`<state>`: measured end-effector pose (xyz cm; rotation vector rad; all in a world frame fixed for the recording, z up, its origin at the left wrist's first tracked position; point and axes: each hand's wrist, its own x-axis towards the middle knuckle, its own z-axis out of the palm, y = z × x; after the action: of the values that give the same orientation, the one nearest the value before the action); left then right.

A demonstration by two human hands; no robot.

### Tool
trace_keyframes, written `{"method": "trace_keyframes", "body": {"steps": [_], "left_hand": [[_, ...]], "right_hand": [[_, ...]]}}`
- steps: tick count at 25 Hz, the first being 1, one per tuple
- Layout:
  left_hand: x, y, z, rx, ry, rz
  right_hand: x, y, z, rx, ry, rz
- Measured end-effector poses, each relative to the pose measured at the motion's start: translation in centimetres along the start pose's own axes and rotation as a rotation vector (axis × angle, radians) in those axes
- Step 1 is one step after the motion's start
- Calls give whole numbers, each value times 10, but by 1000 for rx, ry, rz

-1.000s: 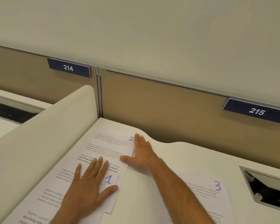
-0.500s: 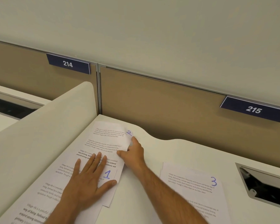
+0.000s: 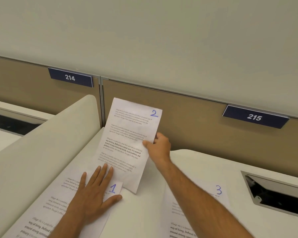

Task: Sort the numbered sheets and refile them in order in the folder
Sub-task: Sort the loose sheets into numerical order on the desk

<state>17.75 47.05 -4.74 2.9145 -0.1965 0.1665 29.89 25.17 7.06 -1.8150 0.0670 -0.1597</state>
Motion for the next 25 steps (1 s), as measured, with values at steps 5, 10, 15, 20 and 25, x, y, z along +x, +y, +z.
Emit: {"method": "trace_keyframes", "body": {"steps": [5,10,15,20,25], "left_hand": [[3,0,2,120,15,12],[10,20,-6,4,160,-66],[3,106,-47,-1050,24,-406],[-25,175,-56,-1347,-243,-482],[-37,198,-34,-1369,-213,-484]], "right_hand": [[2,-34,-69,61,40,-46],[-24,-36,-146,135,17,-12],[-71,-5,-208,175,-54,174],[-122,52,-240,175,-76,326],[-155,92,-255,159,-74,392]]}}
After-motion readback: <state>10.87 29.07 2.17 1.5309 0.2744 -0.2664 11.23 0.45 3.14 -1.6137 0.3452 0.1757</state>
